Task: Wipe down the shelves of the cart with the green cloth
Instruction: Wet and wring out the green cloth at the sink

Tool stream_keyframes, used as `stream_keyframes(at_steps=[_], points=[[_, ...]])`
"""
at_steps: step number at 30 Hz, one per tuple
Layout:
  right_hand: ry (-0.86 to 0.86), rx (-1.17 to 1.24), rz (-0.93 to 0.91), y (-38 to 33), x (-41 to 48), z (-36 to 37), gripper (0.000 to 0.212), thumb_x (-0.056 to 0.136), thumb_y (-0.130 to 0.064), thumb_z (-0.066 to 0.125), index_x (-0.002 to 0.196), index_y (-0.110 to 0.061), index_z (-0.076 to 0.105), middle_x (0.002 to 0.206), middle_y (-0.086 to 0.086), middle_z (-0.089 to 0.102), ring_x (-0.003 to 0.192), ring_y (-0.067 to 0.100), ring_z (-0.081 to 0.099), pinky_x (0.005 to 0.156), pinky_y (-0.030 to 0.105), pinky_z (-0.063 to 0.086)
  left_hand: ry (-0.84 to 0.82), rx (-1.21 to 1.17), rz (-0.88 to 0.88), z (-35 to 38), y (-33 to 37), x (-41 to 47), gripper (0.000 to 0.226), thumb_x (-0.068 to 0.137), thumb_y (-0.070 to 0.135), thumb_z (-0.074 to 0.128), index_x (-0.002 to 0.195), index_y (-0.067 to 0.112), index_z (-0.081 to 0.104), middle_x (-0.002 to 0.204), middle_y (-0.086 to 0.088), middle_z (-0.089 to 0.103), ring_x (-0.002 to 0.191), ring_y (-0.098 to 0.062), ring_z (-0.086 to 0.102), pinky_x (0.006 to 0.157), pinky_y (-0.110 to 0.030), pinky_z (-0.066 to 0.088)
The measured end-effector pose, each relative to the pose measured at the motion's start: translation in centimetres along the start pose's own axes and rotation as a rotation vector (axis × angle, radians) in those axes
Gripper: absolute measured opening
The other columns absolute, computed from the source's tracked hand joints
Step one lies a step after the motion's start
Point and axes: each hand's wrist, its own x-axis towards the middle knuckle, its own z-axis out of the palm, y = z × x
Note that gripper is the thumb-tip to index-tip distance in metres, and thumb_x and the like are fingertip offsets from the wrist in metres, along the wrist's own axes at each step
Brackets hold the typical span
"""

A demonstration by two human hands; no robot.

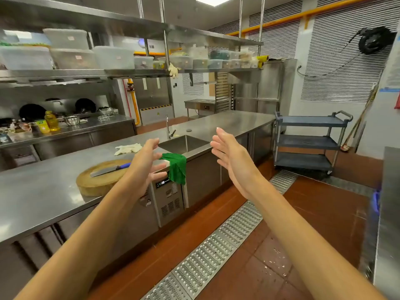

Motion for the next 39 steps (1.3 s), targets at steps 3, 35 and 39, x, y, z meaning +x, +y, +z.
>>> stream_keyframes(at_steps=[3,35,39], points=[[-0.021,0.006,0.014,0.8,2.3,-0.1,0.064,0.096,-0.057,0.039,0.150,-0.023,0.035,0.152,-0.001,0.042,0.139,0.013,0.039,0.120,0.041,0.024,0.019,0.023,-0.006,0.2,-0.1,1.9,0.051,0.103,0.042,0.043,0.148,0.018,0.043,0.151,-0.013,0.046,0.127,-0.036,0.054,0.096,-0.047,0.049],[-0.063,0.089,0.068,12.1,39.6,-7.6,0.062,0.097,-0.056,0.038,0.151,-0.025,0.034,0.153,0.005,0.039,0.138,0.023,0.040,0.111,0.043,0.036,0.077,0.097,-0.035,9.1,-2.3,38.2,0.044,0.103,0.045,0.041,0.134,0.017,0.054,0.140,-0.012,0.055,0.126,-0.036,0.053,0.094,-0.045,0.050],[-0.053,0.032,0.082,14.0,45.4,-6.8,0.065,0.096,-0.057,0.037,0.152,-0.024,0.032,0.154,0.004,0.038,0.139,0.021,0.039,0.109,0.040,0.036,0.057,0.117,-0.052,8.6,-3.1,44.6,0.043,0.102,0.048,0.040,0.130,0.020,0.057,0.135,-0.008,0.058,0.120,-0.031,0.057,0.097,-0.047,0.046]])
